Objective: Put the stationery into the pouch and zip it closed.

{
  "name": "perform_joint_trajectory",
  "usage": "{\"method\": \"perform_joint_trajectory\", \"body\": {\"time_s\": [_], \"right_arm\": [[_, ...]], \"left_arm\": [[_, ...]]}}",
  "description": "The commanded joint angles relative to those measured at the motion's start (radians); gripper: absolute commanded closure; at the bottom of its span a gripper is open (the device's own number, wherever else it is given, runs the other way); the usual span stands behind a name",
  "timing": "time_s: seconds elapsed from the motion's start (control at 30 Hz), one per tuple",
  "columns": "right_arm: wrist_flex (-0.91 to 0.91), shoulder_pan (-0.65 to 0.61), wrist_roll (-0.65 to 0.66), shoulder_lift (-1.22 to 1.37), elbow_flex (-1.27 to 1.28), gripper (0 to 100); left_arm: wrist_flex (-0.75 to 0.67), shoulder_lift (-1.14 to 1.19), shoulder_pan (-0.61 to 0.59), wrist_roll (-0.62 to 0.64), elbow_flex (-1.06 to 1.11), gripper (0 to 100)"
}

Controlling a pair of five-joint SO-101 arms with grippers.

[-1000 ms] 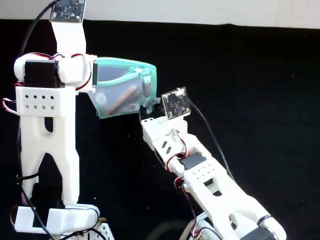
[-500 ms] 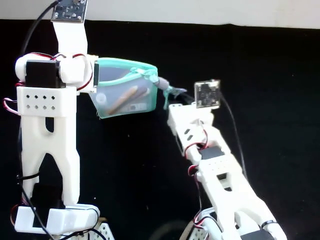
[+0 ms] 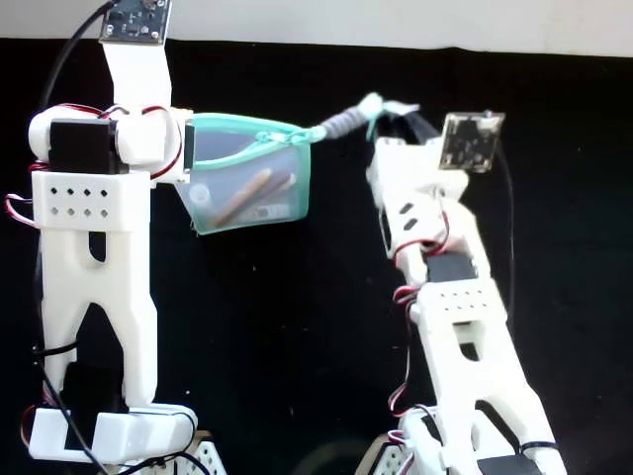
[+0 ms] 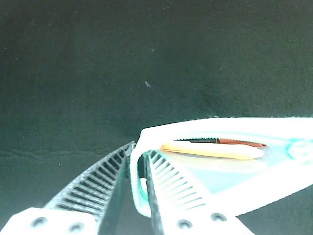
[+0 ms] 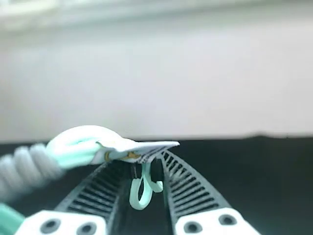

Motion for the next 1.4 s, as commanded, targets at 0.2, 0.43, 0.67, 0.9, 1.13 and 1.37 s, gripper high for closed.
{"method": "perform_joint_trajectory", "body": {"time_s": [0.2, 0.43, 0.67, 0.9, 1.13, 1.37], "right_arm": [[-0.010, -0.140, 0.005, -0.216, -0.150, 99.2], [0.027, -0.229, 0.005, -0.226, -0.202, 99.2], [0.317, -0.236, 0.005, -0.226, -0.321, 99.2], [0.392, -0.191, 0.005, -0.217, -0.406, 99.2], [0.392, -0.189, 0.005, -0.211, -0.449, 99.2], [0.392, -0.176, 0.005, -0.142, -0.535, 99.2]], "left_arm": [[0.000, 0.050, 0.005, -0.002, 0.010, 99], [0.006, 0.051, 0.005, 0.002, -0.151, 99], [0.008, 0.051, 0.005, -0.002, -0.249, 95], [0.006, 0.051, 0.007, -0.002, -0.343, 83], [0.017, 0.051, 0.007, -0.002, -0.521, 83], [0.089, 0.051, 0.002, -0.002, -0.593, 83]]}}
